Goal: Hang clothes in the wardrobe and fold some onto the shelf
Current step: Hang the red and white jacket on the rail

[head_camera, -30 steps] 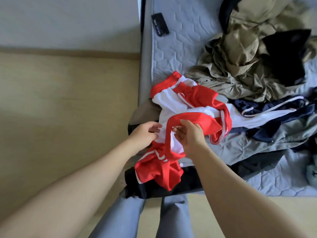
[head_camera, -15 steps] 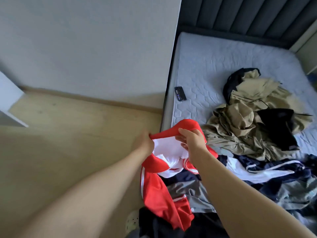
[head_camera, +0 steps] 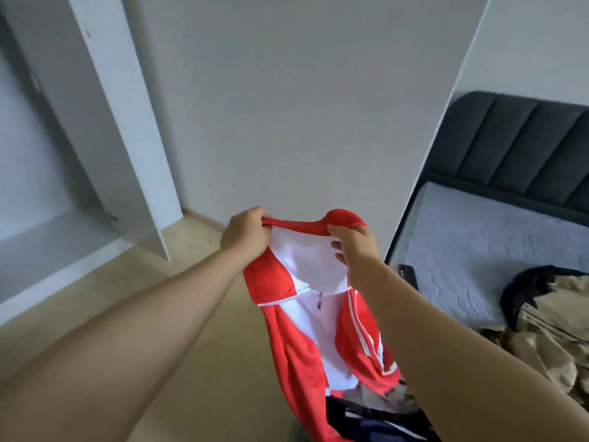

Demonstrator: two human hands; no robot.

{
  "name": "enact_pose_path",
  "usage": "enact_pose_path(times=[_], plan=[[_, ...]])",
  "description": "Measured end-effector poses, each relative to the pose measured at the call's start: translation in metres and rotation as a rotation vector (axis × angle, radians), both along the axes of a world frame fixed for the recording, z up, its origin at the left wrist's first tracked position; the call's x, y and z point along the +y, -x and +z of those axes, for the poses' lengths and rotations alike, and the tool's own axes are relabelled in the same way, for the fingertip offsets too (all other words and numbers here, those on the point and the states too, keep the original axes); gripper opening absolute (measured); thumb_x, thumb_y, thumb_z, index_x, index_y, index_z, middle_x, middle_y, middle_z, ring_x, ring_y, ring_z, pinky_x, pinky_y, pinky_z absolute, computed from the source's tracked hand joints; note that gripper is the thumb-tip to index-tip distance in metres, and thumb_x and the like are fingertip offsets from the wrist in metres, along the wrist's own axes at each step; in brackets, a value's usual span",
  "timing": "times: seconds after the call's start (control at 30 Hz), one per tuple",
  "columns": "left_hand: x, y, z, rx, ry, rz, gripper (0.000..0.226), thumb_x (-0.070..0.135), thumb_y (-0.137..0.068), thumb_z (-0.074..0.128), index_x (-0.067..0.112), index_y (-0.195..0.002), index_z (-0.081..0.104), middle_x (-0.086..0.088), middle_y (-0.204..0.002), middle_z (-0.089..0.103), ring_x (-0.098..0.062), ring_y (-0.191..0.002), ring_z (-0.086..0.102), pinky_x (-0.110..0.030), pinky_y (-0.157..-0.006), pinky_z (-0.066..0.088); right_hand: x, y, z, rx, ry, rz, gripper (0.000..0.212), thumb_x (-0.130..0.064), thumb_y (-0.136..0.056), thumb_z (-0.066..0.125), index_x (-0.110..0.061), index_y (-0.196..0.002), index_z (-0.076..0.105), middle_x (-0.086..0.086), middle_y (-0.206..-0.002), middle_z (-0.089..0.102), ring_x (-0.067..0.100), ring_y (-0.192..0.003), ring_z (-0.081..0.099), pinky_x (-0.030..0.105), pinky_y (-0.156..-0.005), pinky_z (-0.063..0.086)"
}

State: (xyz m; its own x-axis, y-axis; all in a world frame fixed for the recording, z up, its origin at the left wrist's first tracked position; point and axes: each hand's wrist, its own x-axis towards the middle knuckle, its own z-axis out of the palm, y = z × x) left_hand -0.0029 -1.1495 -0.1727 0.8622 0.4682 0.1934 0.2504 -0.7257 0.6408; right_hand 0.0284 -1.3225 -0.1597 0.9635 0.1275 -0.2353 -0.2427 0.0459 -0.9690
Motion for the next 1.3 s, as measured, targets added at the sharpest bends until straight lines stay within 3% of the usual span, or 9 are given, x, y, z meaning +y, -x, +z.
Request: enact_pose_path(times=[0.17,0.37,0.63,0.73,0.83,0.93,1.0,1.17,1.3], plan=[[0.101,0.038,0.050,0.070,-0.122,0.101,0.016,0.016,-0.087,0.048,0.021,-0.082,0.063,-0.005,-0.095,0.064,-0.028,-0.091,0.059,-0.027,-0.071,0.044,0.095,0.014,0.035,-0.065,-0.066,0.147,0.020,-0.007,-0.086,0.059,-0.020,-0.072,0.057,-0.009,-0.065,0.055,0.000,-0.050,0.050,0.008,-0.034,0.036],[0.224,0.092,0.079,0.125,-0.145,0.267,0.021,0.008,-0.082,0.049,0.024,-0.079,0.061,-0.005,-0.094,0.064,-0.026,-0.086,0.059,-0.026,-0.068,0.043,0.230,0.035,0.052,-0.042,-0.115,0.234,0.015,-0.011,-0.085,0.060,-0.020,-0.074,0.057,-0.007,-0.073,0.054,0.008,-0.066,0.049,0.023,-0.056,0.037],[0.389,0.182,0.084,0.213,-0.145,0.604,0.028,0.011,-0.084,0.044,0.014,-0.108,0.059,-0.008,-0.112,0.058,-0.029,-0.101,0.057,-0.031,-0.075,0.044,0.417,0.085,0.059,0.001,-0.166,0.424,0.017,-0.012,-0.085,0.061,-0.017,-0.069,0.057,-0.004,-0.064,0.053,0.010,-0.057,0.048,0.023,-0.052,0.035],[0.435,0.214,0.072,0.202,0.021,0.696,0.030,0.024,-0.089,0.043,0.008,-0.114,0.047,-0.016,-0.117,0.054,-0.035,-0.103,0.056,-0.034,-0.081,0.049,0.476,0.103,0.055,0.011,-0.154,0.504,0.018,-0.012,-0.084,0.061,-0.018,-0.068,0.055,-0.003,-0.061,0.049,0.011,-0.051,0.044,0.023,-0.049,0.033],[0.470,0.238,0.062,0.156,0.232,0.789,0.034,0.030,-0.092,0.041,0.007,-0.116,0.040,-0.016,-0.117,0.048,-0.038,-0.104,0.053,-0.048,-0.082,0.053,0.525,0.116,0.047,0.022,-0.134,0.578,0.018,-0.011,-0.084,0.061,-0.018,-0.069,0.054,-0.001,-0.060,0.048,0.011,-0.049,0.043,0.022,-0.046,0.035],[0.505,0.249,0.056,0.123,0.342,0.845,0.035,0.022,-0.096,0.037,0.006,-0.126,0.045,-0.021,-0.126,0.050,-0.039,-0.112,0.052,-0.044,-0.091,0.049,0.575,0.122,0.039,0.021,-0.154,0.658,0.019,-0.007,-0.086,0.059,-0.017,-0.069,0.056,0.000,-0.061,0.050,0.011,-0.052,0.044,0.015,-0.042,0.038],[0.530,0.251,0.051,0.051,0.451,0.895,0.037,0.015,-0.098,0.037,0.001,-0.130,0.046,-0.022,-0.131,0.050,-0.037,-0.119,0.050,-0.043,-0.097,0.045,0.612,0.123,0.034,0.025,-0.131,0.727,0.019,-0.009,-0.087,0.058,-0.016,-0.069,0.054,0.001,-0.065,0.048,0.012,-0.055,0.042,0.020,-0.049,0.034],[0.598,0.241,0.042,-0.272,0.737,1.030,0.032,0.017,-0.096,0.042,0.000,-0.121,0.054,-0.022,-0.117,0.059,-0.035,-0.108,0.057,-0.045,-0.097,0.046,0.707,0.105,0.020,0.052,-0.089,0.844,0.013,-0.013,-0.087,0.057,-0.018,-0.075,0.054,-0.001,-0.070,0.053,0.013,-0.062,0.048,0.024,-0.057,0.035],[0.660,0.211,0.041,-0.578,0.918,1.100,0.019,0.018,-0.090,0.056,0.004,-0.102,0.058,-0.014,-0.089,0.060,-0.029,-0.090,0.057,-0.041,-0.089,0.049,0.784,0.067,0.018,0.052,-0.030,0.922,0.015,-0.013,-0.090,0.054,-0.014,-0.075,0.056,0.001,-0.070,0.057,0.013,-0.063,0.053,0.024,-0.058,0.041]])
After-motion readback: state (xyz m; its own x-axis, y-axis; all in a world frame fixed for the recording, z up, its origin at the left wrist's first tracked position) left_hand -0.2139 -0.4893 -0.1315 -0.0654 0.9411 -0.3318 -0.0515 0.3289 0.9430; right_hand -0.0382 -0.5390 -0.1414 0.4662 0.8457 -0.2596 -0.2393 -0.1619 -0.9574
